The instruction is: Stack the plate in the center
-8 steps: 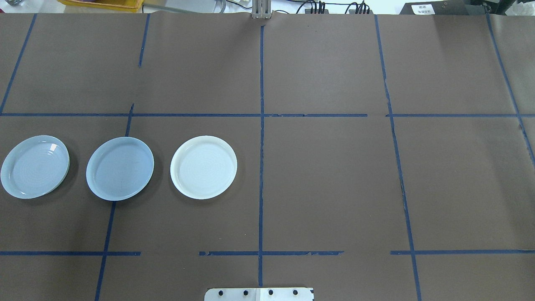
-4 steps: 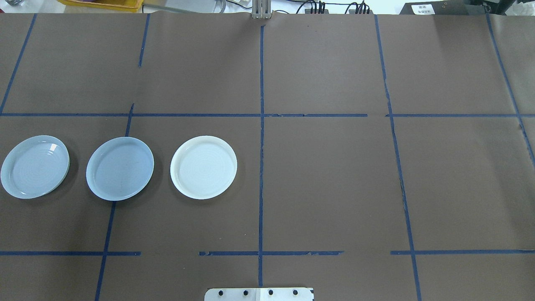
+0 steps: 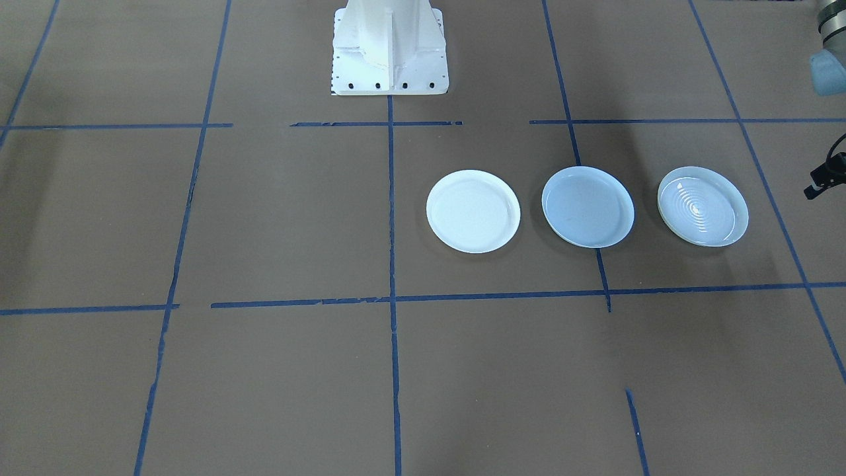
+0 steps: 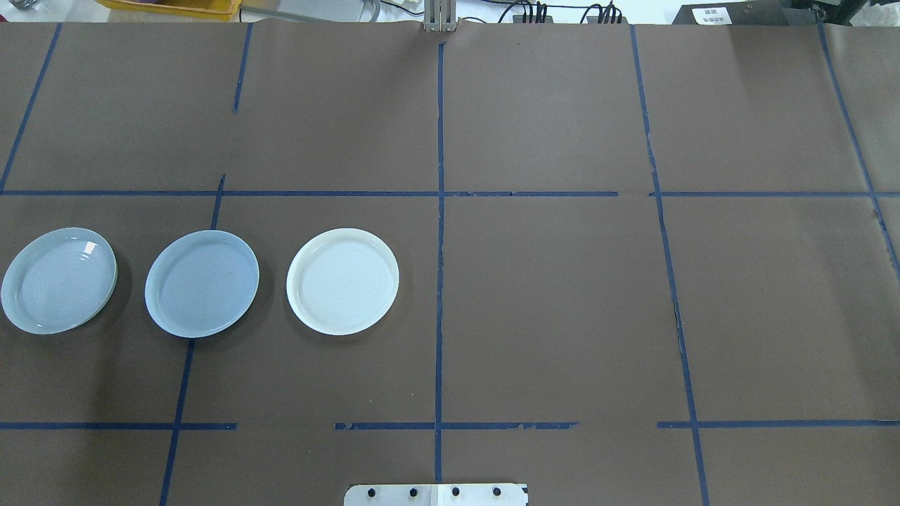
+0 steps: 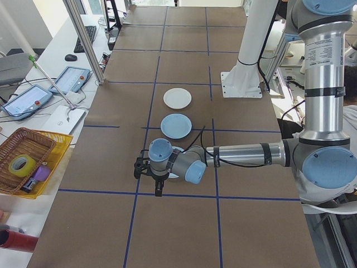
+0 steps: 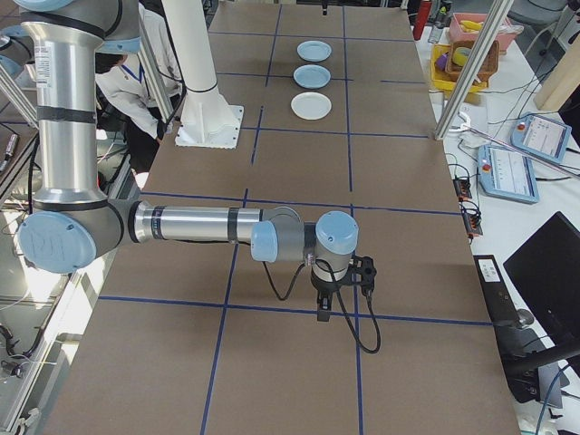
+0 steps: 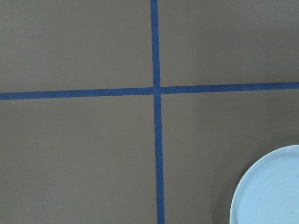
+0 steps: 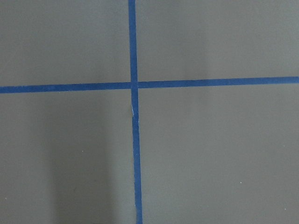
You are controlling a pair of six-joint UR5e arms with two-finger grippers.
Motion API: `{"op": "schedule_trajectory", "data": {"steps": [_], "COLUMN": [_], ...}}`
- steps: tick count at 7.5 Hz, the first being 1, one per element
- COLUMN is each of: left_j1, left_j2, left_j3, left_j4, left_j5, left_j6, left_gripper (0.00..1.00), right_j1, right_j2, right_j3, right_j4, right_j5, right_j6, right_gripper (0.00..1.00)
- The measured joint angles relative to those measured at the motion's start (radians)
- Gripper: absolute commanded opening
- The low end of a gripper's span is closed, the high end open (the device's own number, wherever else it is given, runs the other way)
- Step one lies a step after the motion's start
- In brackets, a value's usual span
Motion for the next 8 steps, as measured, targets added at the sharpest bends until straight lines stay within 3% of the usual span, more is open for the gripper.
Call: {"op": "schedule_trajectory", "data": {"steps": [2,3,4,7,8], "left_j1": [0.121,0.166,0.203,0.237,0.239], "left_j2": [0.013,0.015,0.015,0.014,0.014], "left_j3": [0.054,0.078,0.091,0.100,0.103], "left_j4": [-0.188,-0.257,-0.300,-0.327,-0.327], "left_j5": [0.038,0.044,0.047,0.043,0.042], "left_j6": [-0.193,-0.259,-0.304,-0.339,-0.339], "left_gripper": [1.00,0.86,0.58,0.60,0.51], "right_j1": [0.000,0.000,0.000,0.000,0.000], "right_j2": [0.000,0.000,0.000,0.000,0.000], "right_j3": [0.000,0.000,0.000,0.000,0.000], "right_j4": [0.000,0.000,0.000,0.000,0.000], "right_j5": [0.000,0.000,0.000,0.000,0.000], "right_j6": [0.001,0.001,0.001,0.001,0.001], "right_gripper": [1.00,1.00,1.00,1.00,1.00]}}
